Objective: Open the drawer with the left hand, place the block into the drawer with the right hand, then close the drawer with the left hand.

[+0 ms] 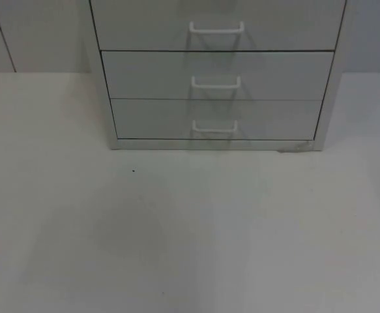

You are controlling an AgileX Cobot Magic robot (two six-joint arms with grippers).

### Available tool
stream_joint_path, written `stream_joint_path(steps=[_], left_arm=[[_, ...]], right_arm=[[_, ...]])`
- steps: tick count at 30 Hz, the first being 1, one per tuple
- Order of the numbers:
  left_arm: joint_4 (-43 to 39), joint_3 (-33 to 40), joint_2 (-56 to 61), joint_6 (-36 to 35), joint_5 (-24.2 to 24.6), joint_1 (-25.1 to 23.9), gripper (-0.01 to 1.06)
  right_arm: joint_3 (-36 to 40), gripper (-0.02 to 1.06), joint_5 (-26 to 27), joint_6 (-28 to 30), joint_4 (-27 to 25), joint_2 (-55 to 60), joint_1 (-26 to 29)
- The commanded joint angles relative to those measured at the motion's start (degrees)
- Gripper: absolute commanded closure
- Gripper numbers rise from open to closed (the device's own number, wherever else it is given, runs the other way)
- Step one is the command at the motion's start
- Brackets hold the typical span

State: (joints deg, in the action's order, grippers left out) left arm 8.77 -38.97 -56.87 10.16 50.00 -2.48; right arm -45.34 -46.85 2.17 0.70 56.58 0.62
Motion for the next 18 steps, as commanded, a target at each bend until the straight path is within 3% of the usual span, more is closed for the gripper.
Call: stream_joint_path(steps=[1,9,15,18], left_arm=[[7.60,-2.08,-0.21,6.97,-0.76,-0.25,0.02],[15.27,-10.05,-1.48,18.08,0.17,0.44,0.06],[15.93,-17.45,-6.82,21.97,-0.43,7.80,0.06],[15.50,-21.24,-11.55,23.82,-1.62,14.08,0.06]], right_arm=[[-0.26,-0.01,-0.35,-0.01,0.09,-0.22,0.30],[-0.26,-0.01,-0.12,-0.01,0.09,-0.22,0.30],[-0.26,-0.01,-0.12,-0.01,0.09,-0.22,0.30],[-0.26,-0.01,0.09,-0.01,0.09,-0.22,0.30]])
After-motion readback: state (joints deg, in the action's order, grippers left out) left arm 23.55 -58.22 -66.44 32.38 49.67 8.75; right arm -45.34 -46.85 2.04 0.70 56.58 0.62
